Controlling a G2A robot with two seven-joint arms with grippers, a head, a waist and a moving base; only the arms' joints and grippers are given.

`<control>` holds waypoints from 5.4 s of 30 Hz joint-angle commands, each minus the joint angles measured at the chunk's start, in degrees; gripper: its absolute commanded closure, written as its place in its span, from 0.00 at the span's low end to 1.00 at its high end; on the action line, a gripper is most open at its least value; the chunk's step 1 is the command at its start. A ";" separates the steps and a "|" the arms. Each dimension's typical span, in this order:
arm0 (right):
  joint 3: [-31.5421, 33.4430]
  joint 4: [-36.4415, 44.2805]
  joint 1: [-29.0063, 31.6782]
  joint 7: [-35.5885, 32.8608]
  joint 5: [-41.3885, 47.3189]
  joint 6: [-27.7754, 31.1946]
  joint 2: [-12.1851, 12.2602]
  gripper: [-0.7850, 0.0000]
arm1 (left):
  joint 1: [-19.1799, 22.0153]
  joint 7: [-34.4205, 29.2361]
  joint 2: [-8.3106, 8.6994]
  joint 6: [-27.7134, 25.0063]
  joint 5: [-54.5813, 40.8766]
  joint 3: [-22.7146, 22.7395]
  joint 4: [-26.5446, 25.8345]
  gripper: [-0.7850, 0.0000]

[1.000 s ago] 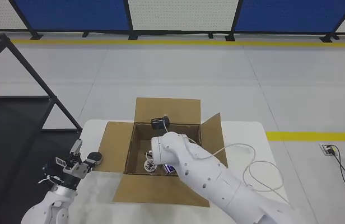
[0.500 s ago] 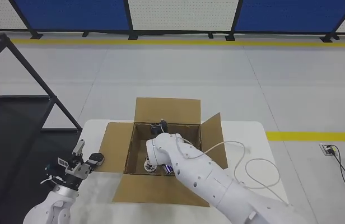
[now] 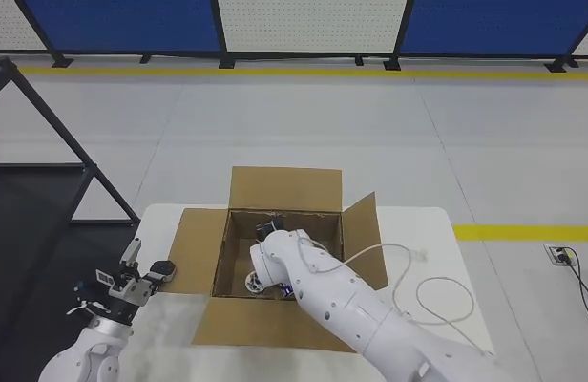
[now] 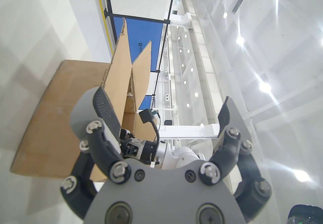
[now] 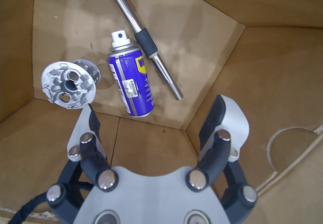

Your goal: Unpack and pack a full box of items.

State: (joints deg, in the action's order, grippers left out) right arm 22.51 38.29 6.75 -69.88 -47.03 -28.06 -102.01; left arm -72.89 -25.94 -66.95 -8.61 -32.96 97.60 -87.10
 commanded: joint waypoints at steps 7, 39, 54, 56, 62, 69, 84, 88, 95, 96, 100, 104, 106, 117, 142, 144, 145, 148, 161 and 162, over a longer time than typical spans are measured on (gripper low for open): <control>-0.16 -5.14 -0.13 1.47 -0.56 4.67 -2.20 0.13 | -0.16 -0.03 -0.01 -0.36 -0.22 0.05 -0.14 0.00; 3.36 -21.64 -0.55 11.53 2.22 15.29 -9.06 0.50 | -1.56 0.33 -0.03 -1.38 -1.39 1.16 -1.07 0.00; 4.54 -25.87 -0.82 12.80 1.97 16.53 -10.77 0.77 | -2.17 0.37 -0.05 -1.74 -1.45 1.52 -1.49 0.00; 4.66 -26.15 -0.91 12.96 1.84 16.60 -10.93 0.89 | -2.18 0.35 -0.05 -1.74 -1.45 1.54 -1.51 0.00; 5.53 -26.91 -1.55 14.19 2.21 16.56 -11.13 1.00 | -2.32 0.24 -0.05 -1.92 -1.40 1.60 -1.67 0.00; 7.27 -27.62 -2.67 16.56 3.69 17.67 -10.68 1.00 | -2.43 -0.06 -0.07 -2.15 -1.38 1.55 -1.66 0.00; 12.15 -26.46 -4.12 24.33 7.50 25.47 -7.02 1.00 | -1.57 -0.71 -0.10 -1.79 -0.19 0.36 -1.84 0.00; 13.33 -25.83 -3.78 25.16 7.81 26.44 -5.53 1.00 | -1.36 -0.79 -0.08 -1.69 0.10 0.27 -1.90 0.00; 15.81 -22.73 -2.20 26.46 7.95 34.19 -1.71 1.00 | -0.91 -0.71 -0.06 -1.31 0.69 -0.03 -1.92 0.00; 16.24 -21.81 -1.77 26.64 7.87 35.17 -1.04 1.00 | -0.83 -0.65 -0.06 -1.24 0.74 -0.10 -1.92 0.00; 18.17 -15.71 0.80 26.05 6.65 37.96 2.11 1.00 | -0.59 -0.46 -0.08 -1.02 1.15 -0.50 -1.92 0.00; 21.72 -3.42 6.10 23.71 4.07 39.08 6.45 1.00 | -0.43 -0.28 -0.10 -0.88 1.52 -0.86 -1.97 0.00; 24.75 6.40 10.61 21.04 1.88 38.44 9.14 1.00 | -0.38 -0.16 -0.12 -0.82 1.66 -1.02 -1.97 0.00; 38.05 50.31 34.29 4.88 -9.22 30.87 16.82 1.00 | -0.22 0.38 -0.17 -0.53 2.25 -1.67 -2.23 0.00; 46.49 65.72 43.57 12.23 -0.53 39.94 18.76 1.00 | -0.68 -2.81 -0.50 -5.82 -5.88 -0.31 -4.02 0.00; 49.14 69.74 46.33 12.09 1.49 41.69 19.34 1.00 | -0.58 -4.29 -0.51 -6.79 -8.17 0.36 -4.33 0.00; 50.60 71.69 47.84 12.17 3.10 42.81 19.62 1.00 | -0.52 -5.19 -0.52 -6.95 -9.65 0.65 -4.45 0.00; 55.79 77.83 52.76 11.83 5.81 45.38 20.59 1.00 | -0.16 -8.34 -0.52 -5.99 -15.28 1.72 -4.54 0.00; 79.29 92.38 77.09 19.32 20.36 48.30 22.94 1.00 | 2.75 -18.59 -0.35 2.18 -31.51 4.38 -2.02 0.00; 79.29 92.38 77.09 19.32 20.36 48.30 22.94 1.00 | 2.90 -19.01 -0.34 2.60 -32.37 4.57 -1.96 0.00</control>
State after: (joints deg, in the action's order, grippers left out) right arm 102.03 130.69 84.22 -50.42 -26.31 20.22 -79.06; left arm -70.14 -44.51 -67.29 -6.49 -64.31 101.99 -89.13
